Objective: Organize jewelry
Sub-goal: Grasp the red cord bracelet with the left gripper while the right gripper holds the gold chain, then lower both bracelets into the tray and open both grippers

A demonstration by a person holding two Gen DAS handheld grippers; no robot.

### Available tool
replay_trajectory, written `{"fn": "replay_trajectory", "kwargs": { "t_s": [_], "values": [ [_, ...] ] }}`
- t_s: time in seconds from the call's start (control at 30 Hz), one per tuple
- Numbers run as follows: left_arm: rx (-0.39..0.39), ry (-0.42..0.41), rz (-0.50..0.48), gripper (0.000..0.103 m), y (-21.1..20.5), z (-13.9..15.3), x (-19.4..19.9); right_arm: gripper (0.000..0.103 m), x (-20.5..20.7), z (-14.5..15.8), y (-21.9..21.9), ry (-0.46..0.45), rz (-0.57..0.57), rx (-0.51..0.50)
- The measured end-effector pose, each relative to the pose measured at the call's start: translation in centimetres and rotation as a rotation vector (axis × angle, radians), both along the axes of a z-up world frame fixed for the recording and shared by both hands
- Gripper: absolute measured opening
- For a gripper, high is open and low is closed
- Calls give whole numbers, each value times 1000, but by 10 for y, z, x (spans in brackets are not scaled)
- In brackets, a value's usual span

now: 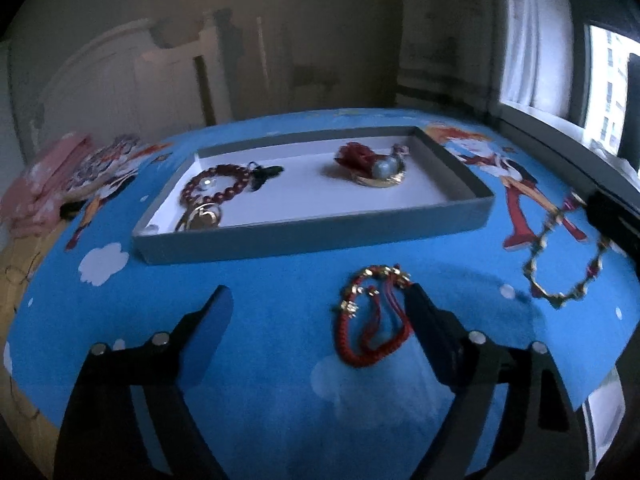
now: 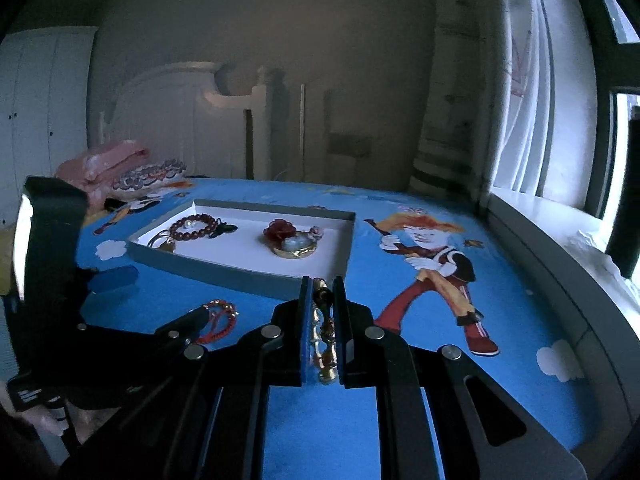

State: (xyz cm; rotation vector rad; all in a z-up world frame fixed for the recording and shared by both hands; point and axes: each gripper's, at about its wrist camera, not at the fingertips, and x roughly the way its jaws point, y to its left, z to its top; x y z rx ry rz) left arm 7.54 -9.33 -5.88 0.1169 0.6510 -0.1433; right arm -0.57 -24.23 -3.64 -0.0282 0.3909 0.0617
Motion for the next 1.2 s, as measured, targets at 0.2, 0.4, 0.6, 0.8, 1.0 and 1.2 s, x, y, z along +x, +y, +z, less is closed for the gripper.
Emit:
{"fn": "replay_trajectory", "kwargs": {
  "t_s": [0.2,0.4,0.6,0.8,1.0,1.2],
  "values": [
    [21,57,35,66,-8,-5,20,10,-4,-3,-9,-5,17,22],
    [7,57,-11,24,-14,-11,19,10,-7,-5,-12,-16,25,43],
    [13,26,-38,12,-17,-12,12,10,-6,-9,-10,-10,33,37],
    [-38,-39,-56,12,-6,6,-3,10,-5,-6,-7,-13,29,33],
    [-72,-89,-52,12,11,21,-13,10,-8,-1,-7,-25,9,31],
    [-89,-140,-23,12,37,30,-23,10,-7,4,8,-30,23,14]
  ]
}}
